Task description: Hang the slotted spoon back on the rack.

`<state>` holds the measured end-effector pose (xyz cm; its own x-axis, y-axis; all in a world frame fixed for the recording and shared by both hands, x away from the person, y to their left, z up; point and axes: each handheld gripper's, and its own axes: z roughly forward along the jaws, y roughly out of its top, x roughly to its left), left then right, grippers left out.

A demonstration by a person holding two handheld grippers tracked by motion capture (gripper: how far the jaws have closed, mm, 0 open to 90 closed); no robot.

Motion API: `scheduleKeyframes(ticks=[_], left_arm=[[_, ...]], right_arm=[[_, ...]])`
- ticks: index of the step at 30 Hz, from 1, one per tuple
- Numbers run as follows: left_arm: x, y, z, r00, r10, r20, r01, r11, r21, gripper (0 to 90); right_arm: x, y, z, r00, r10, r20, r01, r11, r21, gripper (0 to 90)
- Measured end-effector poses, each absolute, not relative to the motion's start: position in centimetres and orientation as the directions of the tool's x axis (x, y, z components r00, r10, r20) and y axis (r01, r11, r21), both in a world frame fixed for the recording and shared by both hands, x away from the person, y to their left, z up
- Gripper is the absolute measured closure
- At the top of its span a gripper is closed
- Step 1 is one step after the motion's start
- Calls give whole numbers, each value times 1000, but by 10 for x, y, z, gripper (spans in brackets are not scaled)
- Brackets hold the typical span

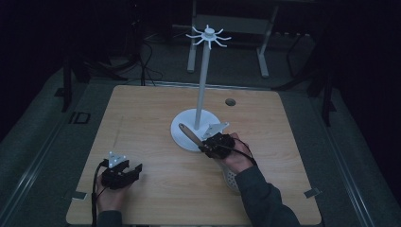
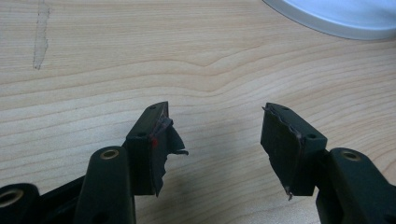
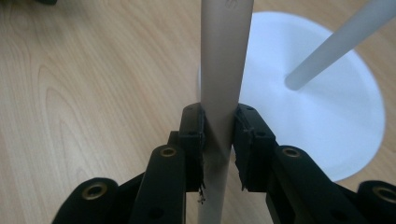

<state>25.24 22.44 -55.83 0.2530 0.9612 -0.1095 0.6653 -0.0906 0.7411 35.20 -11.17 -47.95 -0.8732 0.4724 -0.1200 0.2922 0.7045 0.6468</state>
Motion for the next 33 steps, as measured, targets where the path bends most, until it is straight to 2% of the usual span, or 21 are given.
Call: scheduleKeyframes(ticks=[18,33], left_arm=[[251,226,-558,250,962,-110,663,-88,743,428],[252,226,-558,249,962,-111,664,-86,743,429]], right_arm=[[356,-128,-458,-821,558,-119,284,579,764,740],[356,-141,-446,-782,609,-129,236,482,844,741]])
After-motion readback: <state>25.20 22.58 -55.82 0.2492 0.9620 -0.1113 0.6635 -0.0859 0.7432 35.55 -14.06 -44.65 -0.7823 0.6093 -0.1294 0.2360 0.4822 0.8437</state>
